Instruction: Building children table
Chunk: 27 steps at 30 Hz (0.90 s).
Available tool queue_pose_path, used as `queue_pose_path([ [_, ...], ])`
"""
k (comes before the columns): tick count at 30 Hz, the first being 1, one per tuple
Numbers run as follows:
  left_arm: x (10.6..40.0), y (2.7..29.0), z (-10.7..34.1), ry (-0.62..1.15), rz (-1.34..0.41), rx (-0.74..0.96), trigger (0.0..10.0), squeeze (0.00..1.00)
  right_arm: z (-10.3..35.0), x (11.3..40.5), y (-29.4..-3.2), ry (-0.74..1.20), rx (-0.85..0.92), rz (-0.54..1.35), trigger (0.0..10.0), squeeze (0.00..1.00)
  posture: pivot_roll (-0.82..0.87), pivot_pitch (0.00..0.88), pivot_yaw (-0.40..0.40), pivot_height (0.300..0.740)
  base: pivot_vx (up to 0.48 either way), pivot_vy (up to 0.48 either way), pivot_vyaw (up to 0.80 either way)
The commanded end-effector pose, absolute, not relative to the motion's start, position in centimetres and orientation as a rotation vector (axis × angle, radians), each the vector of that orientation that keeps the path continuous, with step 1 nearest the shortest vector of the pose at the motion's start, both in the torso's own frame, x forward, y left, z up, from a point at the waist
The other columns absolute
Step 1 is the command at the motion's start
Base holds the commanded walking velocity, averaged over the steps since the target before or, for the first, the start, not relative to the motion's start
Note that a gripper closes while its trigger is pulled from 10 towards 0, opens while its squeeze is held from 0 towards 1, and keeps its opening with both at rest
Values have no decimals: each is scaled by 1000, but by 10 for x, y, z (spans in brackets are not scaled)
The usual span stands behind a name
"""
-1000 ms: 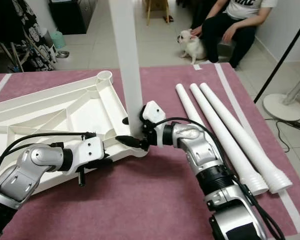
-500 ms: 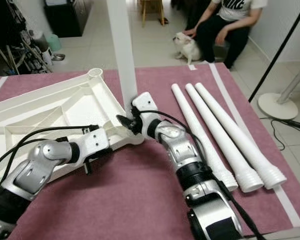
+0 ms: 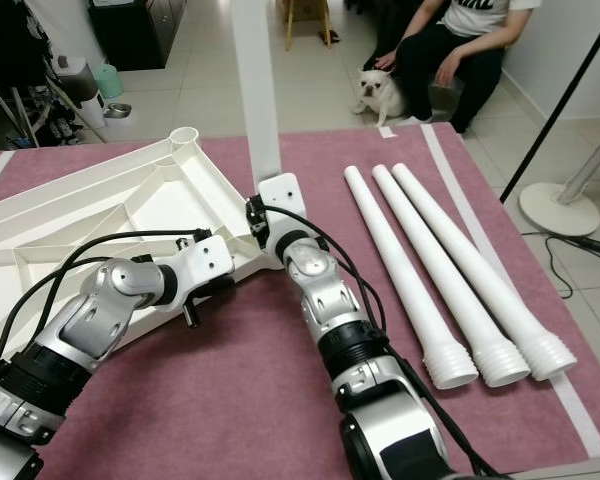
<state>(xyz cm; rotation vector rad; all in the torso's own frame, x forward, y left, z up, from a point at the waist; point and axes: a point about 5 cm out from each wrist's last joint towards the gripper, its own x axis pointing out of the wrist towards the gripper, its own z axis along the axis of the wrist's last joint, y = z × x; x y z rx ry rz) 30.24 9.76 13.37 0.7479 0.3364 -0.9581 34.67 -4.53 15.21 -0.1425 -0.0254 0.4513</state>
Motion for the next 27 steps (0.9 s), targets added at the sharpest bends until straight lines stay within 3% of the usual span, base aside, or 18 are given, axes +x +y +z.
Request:
queue_pose_path([
  [1, 298, 75, 168, 109, -1002, 780, 10000, 0, 145, 332, -22, -11, -123, 641, 10000, 1000, 91, 0, 68, 740, 0, 0, 0],
  [3, 297, 76, 168, 111, -1008, 776, 10000, 0, 150, 327, -21, -40, -112, 725, 10000, 1000, 94, 0, 66, 740, 0, 0, 0],
  [4, 296, 76, 168, 112, -1013, 776, 10000, 0, 152, 325, -21, -52, -105, 757, 10000, 0, 94, 0, 66, 740, 0, 0, 0],
  [8, 285, 82, 168, 101, -1089, 782, 10000, 0, 158, 315, -33, -79, -109, 959, 10000, 0, 94, 0, 67, 740, 0, 0, 0],
  [10, 285, 82, 168, 101, -1089, 782, 10000, 0, 158, 315, -33, -79, -109, 959, 10000, 0, 94, 0, 67, 740, 0, 0, 0],
  [13, 262, 104, 166, 119, -1209, 831, 10000, 0, 159, 304, -58, -46, -178, 1206, 10000, 0, 95, 0, 68, 740, 0, 0, 0],
  [18, 253, 118, 163, 152, -1245, 851, 10000, 0, 162, 303, -69, -23, -197, 1300, 10000, 0, 103, 0, 64, 740, 0, 0, 0],
  [19, 252, 121, 163, 159, -1242, 851, 10000, 0, 162, 303, -71, -17, -203, 1322, 3725, 0, 108, 0, 61, 740, 0, 0, 0],
  [20, 252, 123, 164, 163, -1233, 849, 10000, 0, 162, 303, -71, -15, -203, 1335, 0, 0, 110, 0, 59, 740, 0, 0, 0],
  [27, 260, 113, 168, 136, -1175, 817, 10000, 0, 157, 308, -61, -1, -203, 1258, 0, 0, 115, 0, 53, 740, 0, 0, 0],
])
